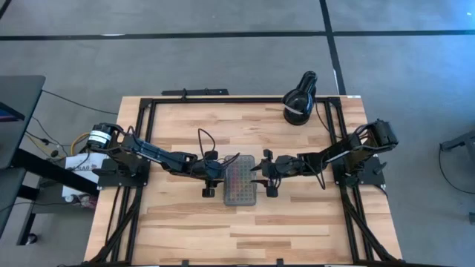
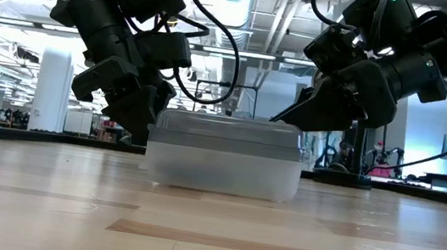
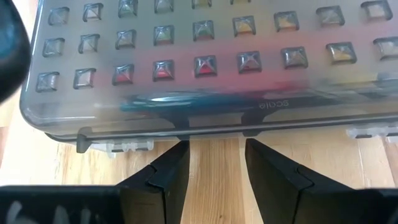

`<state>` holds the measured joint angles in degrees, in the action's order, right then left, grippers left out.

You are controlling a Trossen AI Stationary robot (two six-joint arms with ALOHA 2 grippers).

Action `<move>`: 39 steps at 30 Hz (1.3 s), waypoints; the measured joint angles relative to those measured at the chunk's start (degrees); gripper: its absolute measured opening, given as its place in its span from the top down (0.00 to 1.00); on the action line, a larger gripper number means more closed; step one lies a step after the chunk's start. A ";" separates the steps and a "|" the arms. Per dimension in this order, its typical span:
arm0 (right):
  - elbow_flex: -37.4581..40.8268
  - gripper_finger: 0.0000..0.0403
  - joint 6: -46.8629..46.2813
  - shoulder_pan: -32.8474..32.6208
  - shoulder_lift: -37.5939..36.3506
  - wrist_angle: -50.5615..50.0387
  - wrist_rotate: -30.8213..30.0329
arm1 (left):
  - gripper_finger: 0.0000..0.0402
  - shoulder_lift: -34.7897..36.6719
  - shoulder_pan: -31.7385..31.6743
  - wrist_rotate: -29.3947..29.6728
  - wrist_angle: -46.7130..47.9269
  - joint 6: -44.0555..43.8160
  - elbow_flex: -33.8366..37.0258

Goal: Pick & place school supplies into a supply box
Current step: Close the transparent supply box

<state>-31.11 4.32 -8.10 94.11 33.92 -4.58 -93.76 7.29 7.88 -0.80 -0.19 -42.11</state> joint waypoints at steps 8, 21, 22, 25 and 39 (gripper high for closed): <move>0.37 0.50 -1.51 0.85 -0.11 -0.66 0.45 | 0.62 0.00 0.00 0.00 0.00 -0.02 0.00; 0.35 0.50 -2.38 0.85 2.38 1.16 0.42 | 0.62 0.00 0.00 0.00 0.18 -0.04 0.00; 0.35 0.50 -2.02 0.85 3.15 2.52 0.42 | 0.62 0.00 0.00 0.02 0.29 -0.06 0.00; 0.47 0.50 -0.16 0.77 3.75 5.32 0.44 | 0.62 -0.02 0.00 0.04 0.63 -0.08 0.00; 0.66 0.50 2.17 -0.26 -2.88 -0.91 0.13 | 0.62 -0.02 0.02 -1.53 -0.17 -0.48 0.00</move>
<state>-30.46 6.49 -8.36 91.23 33.01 -4.45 -93.78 7.31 6.35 -0.97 -0.67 -42.11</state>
